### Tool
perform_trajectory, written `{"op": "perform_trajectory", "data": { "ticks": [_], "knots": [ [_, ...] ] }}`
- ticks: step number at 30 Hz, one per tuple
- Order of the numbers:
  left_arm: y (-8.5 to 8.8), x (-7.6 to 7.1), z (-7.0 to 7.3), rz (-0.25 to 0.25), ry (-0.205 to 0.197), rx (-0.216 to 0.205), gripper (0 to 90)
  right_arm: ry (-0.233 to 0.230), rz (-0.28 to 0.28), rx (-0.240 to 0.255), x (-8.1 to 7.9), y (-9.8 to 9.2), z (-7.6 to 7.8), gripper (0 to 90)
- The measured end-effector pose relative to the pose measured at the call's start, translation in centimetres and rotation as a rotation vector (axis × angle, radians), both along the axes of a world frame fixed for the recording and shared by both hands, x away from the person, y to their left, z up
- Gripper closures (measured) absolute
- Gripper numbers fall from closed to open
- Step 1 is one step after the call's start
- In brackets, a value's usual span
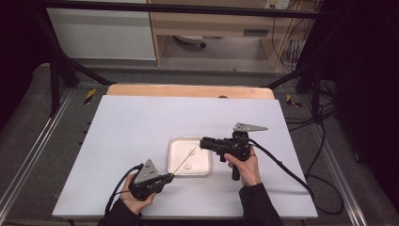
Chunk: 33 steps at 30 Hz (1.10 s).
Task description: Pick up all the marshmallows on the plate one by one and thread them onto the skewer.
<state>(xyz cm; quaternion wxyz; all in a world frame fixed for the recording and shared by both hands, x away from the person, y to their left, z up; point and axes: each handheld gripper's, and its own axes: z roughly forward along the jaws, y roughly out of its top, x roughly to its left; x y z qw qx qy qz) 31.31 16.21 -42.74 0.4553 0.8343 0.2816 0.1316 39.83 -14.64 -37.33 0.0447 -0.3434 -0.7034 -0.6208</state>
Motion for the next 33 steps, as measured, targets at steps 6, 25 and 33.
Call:
{"op": "perform_trajectory", "data": {
  "ticks": [6,25,33],
  "knots": [
    [-0.1,-0.1,0.0,-0.008,-0.006,-0.002,88.0,0.014,0.016,0.010,0.1,0.3,-0.2,72.8],
    [-0.2,-0.2,-0.1,-0.021,-0.014,-0.015,88.2,0.056,0.049,0.025,-0.1,1.0,-1.0,73.7],
    [-0.2,-0.4,-0.2,-0.008,-0.015,-0.037,88.2,0.045,0.037,0.028,-0.4,1.5,-1.6,74.4]
  ]
}}
